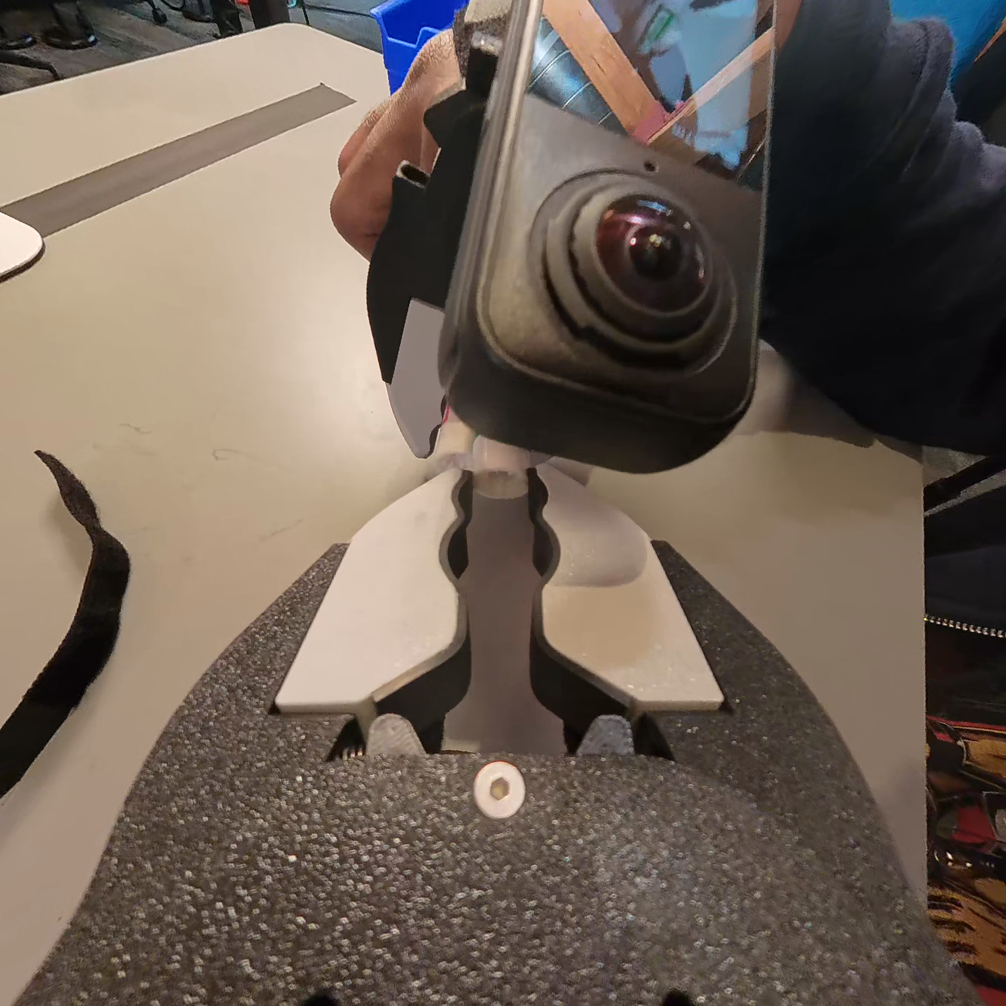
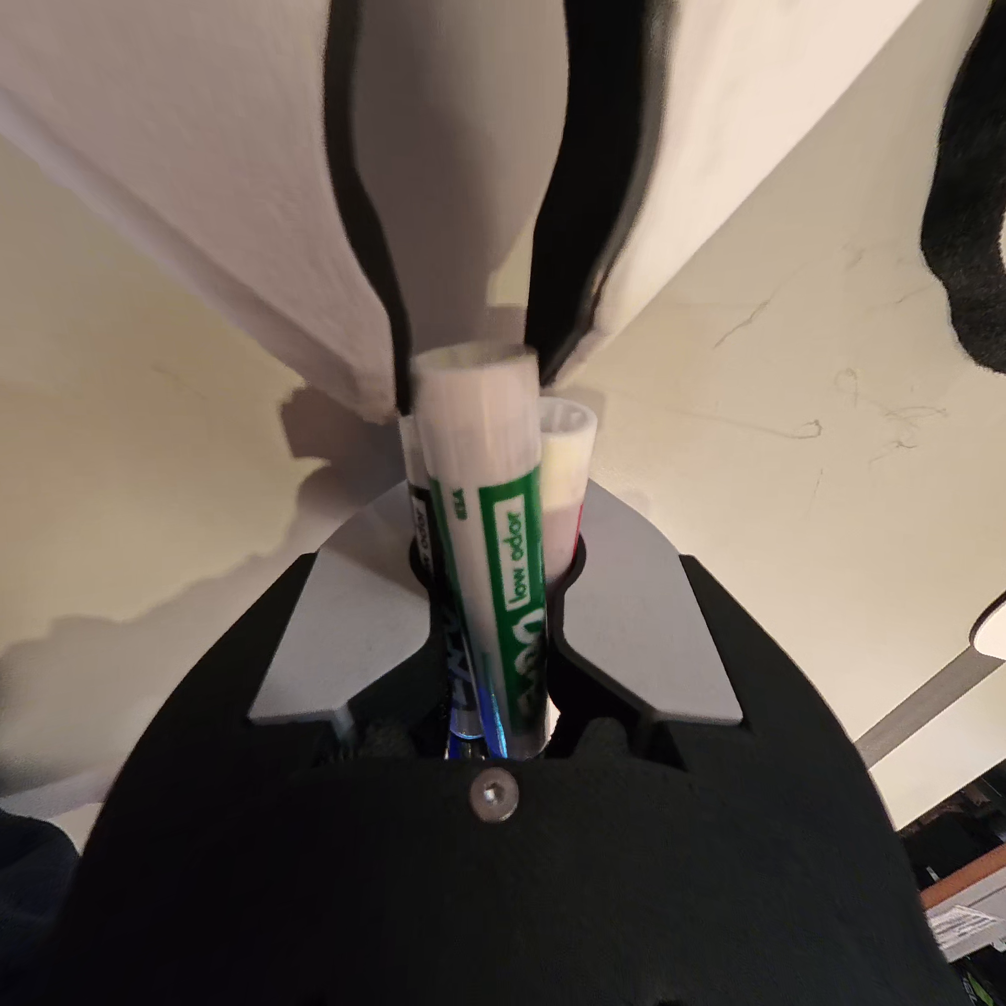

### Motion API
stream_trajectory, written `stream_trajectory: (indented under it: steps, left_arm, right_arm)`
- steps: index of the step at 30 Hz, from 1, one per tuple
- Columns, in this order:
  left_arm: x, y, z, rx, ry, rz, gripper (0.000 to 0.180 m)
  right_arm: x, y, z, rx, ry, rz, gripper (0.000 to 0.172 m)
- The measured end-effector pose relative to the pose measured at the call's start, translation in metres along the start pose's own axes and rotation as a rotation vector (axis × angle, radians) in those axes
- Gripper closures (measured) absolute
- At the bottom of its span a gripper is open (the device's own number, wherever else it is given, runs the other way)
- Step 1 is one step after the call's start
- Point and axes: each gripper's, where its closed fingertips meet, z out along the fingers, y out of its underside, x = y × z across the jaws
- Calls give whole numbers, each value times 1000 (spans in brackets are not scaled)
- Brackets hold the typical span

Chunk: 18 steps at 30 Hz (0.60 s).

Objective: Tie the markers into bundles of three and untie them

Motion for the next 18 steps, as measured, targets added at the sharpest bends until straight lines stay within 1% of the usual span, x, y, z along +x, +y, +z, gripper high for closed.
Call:
stream_trajectory:
  steps: [8,11,18]
  left_arm:
    - [-2,-1,3,4,-37,15,156]
    - [0,-2,0,27,-25,14,161]
    - [0,-4,3,25,-31,29,161]
  right_arm:
    - [-1,0,0,-4,-1,0,131]
    - [-1,-1,-1,-5,0,-2,131]
    - [-1,0,-1,-10,4,-2,130]
